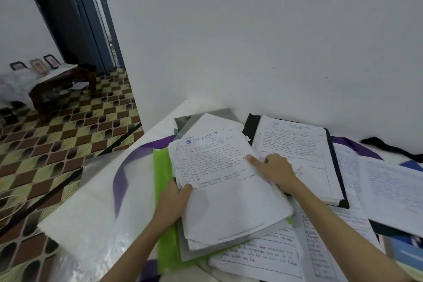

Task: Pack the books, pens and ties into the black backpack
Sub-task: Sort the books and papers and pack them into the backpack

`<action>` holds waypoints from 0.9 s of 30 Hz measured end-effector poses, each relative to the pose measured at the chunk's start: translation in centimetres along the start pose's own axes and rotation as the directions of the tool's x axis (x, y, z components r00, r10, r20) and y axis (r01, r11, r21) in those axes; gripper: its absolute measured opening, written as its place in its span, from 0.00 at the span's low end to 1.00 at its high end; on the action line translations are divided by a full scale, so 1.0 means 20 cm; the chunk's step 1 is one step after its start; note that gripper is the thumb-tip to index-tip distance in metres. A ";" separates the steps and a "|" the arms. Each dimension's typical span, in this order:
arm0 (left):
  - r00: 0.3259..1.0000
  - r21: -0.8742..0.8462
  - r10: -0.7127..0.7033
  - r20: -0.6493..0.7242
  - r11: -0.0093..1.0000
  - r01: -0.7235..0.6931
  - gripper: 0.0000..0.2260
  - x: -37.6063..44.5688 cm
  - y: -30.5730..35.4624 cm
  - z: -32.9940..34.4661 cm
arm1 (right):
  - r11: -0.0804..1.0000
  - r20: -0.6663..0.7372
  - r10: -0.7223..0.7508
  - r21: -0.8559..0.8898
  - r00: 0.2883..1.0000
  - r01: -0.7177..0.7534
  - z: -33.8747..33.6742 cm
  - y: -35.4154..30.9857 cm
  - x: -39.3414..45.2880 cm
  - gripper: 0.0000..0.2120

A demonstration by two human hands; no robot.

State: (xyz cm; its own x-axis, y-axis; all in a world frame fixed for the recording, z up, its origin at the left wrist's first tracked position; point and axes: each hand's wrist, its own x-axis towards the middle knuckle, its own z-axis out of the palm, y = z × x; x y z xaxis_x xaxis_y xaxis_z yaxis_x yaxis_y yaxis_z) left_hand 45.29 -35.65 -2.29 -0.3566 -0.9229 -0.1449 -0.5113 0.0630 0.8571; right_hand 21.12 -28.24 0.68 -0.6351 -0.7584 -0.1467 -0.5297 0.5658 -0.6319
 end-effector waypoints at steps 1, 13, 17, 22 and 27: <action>1.000 -0.022 -0.008 -0.009 1.000 0.008 0.09 0.00 0.00 0.00 | 0.988 0.018 0.046 0.149 0.999 -0.048 -0.01 0.00 0.01 0.27; 0.997 -0.145 -0.038 -0.064 0.989 0.028 0.04 -0.02 0.01 -0.01 | 0.721 0.519 -0.011 0.596 0.855 -0.353 -0.06 -0.07 -0.03 0.18; 0.995 -0.153 -0.068 -0.067 0.987 0.057 0.05 -0.01 0.06 0.00 | 0.651 0.422 -0.097 0.712 0.901 -0.263 -0.13 -0.09 -0.06 0.17; 1.000 -0.163 -0.008 -0.024 0.987 0.004 0.11 0.04 0.25 0.14 | 0.563 0.298 -0.086 0.802 0.951 -0.200 -0.36 0.05 -0.11 0.19; 0.962 0.010 0.145 0.230 0.988 -0.152 0.16 0.04 0.49 0.44 | 0.436 0.241 0.073 0.865 0.968 -0.248 -0.57 0.45 -0.23 0.24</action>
State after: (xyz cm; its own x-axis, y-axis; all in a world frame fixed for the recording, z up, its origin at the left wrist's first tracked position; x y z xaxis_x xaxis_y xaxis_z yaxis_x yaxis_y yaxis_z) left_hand 33.05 -32.39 1.56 -0.5973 -0.7917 -0.1284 -0.4593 0.2064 0.8640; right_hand 12.98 -16.02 4.34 -0.5179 -0.7708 -0.3710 0.4125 0.1549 -0.8977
